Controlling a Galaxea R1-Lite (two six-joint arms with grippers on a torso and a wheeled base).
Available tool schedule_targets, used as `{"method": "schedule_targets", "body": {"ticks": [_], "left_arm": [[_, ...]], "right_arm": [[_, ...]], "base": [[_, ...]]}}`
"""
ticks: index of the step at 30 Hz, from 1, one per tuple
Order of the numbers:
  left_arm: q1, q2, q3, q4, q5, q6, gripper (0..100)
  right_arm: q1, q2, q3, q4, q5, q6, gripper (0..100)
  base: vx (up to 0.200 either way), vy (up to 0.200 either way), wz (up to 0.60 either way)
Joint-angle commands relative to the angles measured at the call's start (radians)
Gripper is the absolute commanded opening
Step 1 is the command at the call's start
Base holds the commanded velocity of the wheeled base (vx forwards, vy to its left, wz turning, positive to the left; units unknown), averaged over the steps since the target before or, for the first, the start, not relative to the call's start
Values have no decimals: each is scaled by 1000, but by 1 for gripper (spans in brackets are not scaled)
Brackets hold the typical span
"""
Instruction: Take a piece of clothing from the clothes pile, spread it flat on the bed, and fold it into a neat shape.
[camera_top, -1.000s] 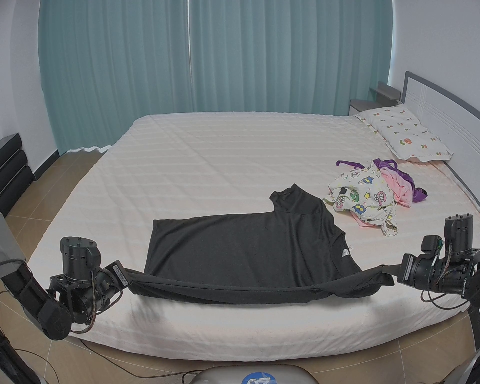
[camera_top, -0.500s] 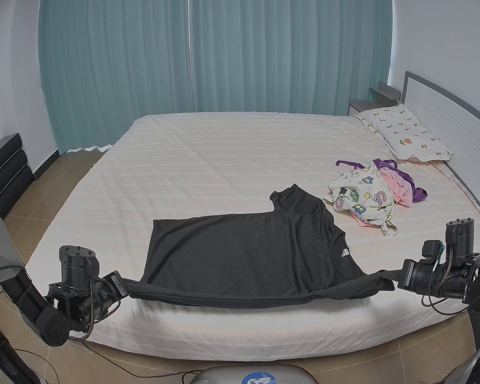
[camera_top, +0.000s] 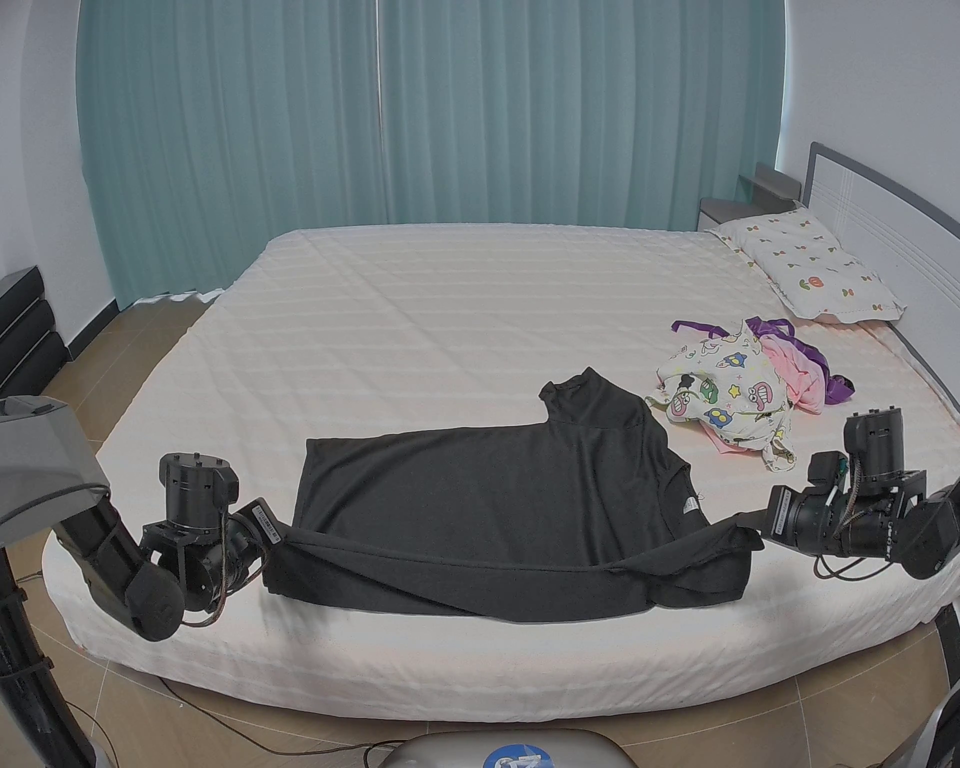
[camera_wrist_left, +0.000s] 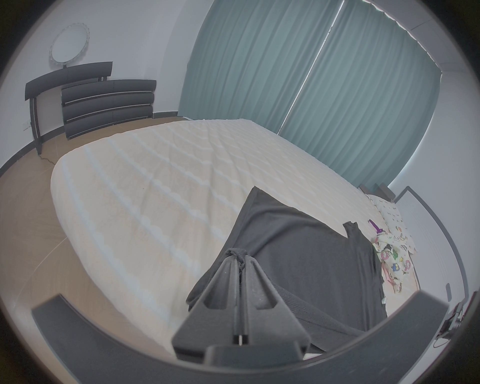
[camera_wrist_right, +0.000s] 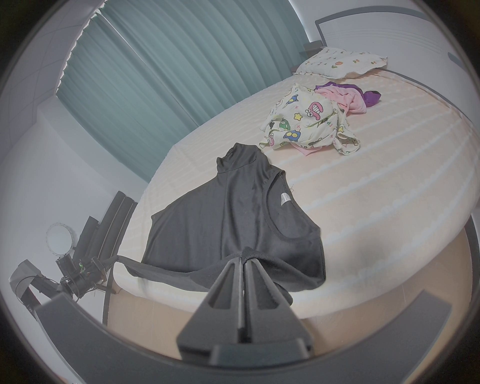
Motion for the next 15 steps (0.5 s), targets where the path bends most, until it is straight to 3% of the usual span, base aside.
{"method": "schedule_targets", "body": {"ticks": [1,10,15], "left_arm": [[22,90,-67,0,1,1,0],[24,182,-171,-2,0,0,0],[22,155,-153,-2,0,-3,0]], "right_arm": [[0,119,-77,1,-5,1,0],[-14,194,-197,1,-5,10,0],[-32,144,-192,1,-2,13,0]], "base": [[0,0,0],[0,0,0],[0,0,0]]}}
